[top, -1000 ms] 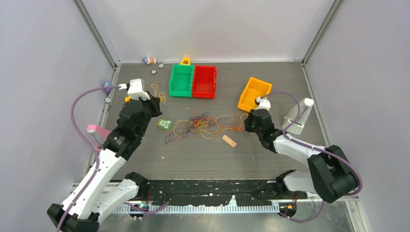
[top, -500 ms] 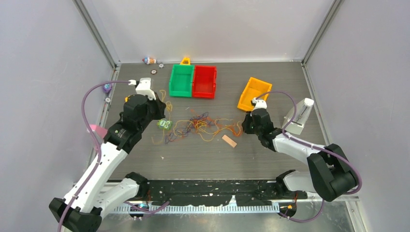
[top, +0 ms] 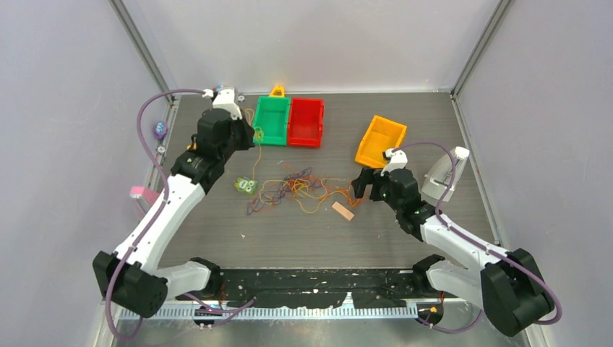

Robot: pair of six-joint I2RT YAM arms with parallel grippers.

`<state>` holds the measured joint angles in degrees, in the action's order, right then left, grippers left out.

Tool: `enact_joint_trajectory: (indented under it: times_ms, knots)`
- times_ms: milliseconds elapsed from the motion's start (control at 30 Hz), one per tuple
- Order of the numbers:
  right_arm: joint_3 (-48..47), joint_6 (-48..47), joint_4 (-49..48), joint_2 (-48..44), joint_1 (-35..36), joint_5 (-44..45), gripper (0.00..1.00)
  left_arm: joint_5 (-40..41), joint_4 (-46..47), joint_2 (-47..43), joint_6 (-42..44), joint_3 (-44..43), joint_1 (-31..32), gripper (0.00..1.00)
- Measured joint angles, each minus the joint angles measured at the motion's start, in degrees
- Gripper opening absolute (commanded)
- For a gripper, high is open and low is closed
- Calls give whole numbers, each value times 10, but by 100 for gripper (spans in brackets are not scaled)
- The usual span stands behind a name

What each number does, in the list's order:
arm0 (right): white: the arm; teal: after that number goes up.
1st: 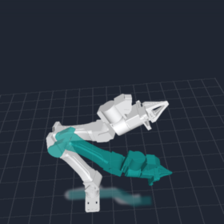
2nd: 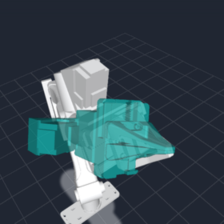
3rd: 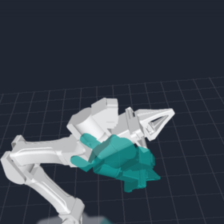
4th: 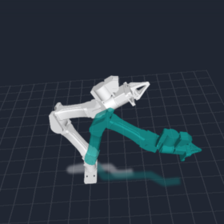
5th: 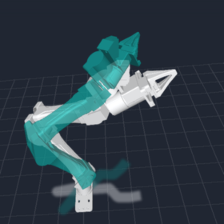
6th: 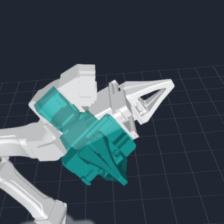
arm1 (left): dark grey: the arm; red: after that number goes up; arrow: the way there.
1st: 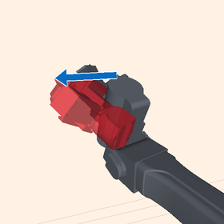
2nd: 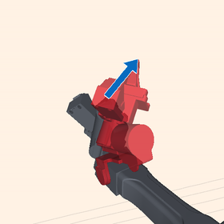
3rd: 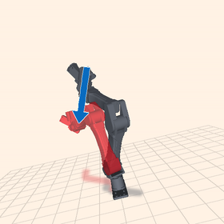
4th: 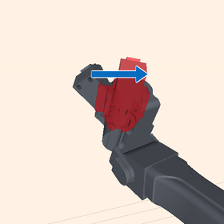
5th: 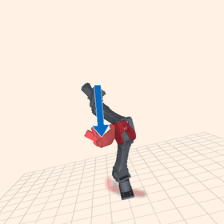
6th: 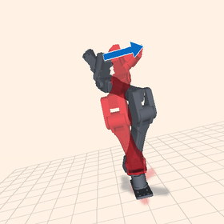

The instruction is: Untangle the cables

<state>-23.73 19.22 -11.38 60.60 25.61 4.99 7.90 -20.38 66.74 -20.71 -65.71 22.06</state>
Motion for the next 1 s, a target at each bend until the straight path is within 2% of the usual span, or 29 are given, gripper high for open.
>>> enact_joint_trajectory:
  times_ms: [233,667,833,1000]
  knots:
    - [29,-13,-24,-43,0,-26,95,7,80,123,-14,-87,-5,0]
    - [30,-16,-51,-33,0,-53,95,30,212,355,11,-309,-25,0]
    - [38,-16,-69,-43,0,-58,95,31,220,397,7,-308,-26,0]
    - [39,-15,-71,-43,0,-61,95,37,227,400,-1,-234,-26,0]
